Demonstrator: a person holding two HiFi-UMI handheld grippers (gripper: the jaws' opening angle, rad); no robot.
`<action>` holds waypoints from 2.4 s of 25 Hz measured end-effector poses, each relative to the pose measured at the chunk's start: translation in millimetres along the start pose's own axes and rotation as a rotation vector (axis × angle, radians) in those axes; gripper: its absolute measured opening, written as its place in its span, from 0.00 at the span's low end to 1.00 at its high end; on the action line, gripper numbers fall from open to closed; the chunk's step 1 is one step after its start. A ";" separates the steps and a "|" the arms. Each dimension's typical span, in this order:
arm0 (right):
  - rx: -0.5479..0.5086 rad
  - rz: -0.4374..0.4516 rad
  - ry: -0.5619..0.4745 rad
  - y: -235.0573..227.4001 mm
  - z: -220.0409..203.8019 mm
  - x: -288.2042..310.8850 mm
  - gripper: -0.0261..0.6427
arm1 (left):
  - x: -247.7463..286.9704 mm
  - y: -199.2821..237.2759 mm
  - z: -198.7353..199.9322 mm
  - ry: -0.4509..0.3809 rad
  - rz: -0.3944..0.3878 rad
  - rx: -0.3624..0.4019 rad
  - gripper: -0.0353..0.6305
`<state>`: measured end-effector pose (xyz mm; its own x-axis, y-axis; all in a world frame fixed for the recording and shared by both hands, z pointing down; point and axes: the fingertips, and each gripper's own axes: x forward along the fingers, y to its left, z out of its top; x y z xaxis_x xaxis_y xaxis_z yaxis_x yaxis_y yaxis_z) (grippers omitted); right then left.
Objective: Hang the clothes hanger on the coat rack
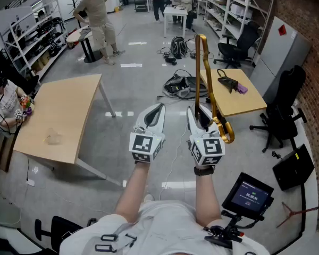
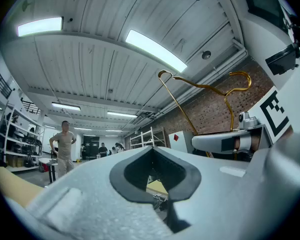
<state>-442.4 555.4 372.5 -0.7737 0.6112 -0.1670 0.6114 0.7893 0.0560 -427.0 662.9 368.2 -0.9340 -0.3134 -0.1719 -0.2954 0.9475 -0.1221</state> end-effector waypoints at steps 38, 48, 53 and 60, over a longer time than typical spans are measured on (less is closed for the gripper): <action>-0.004 -0.182 0.071 -68.7 -31.7 -49.2 0.21 | 56.8 -85.4 -2.2 -0.110 -0.144 -0.088 0.05; -0.016 -0.202 0.139 -62.1 -49.0 -49.1 0.21 | 69.7 -92.2 -49.7 0.008 -0.258 -0.253 0.05; 0.000 -0.277 0.110 -87.4 -49.4 -62.6 0.21 | 82.5 -114.8 -48.2 0.000 -0.335 -0.247 0.06; -0.022 -0.419 0.073 -152.7 -10.3 -182.6 0.21 | 81.0 -244.1 8.1 -0.058 -0.512 -0.268 0.06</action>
<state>-396.2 323.9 404.5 -0.9648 0.2390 -0.1096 0.2384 0.9710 0.0192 -429.0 405.7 376.2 -0.6479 -0.7319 -0.2108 -0.7546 0.6545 0.0468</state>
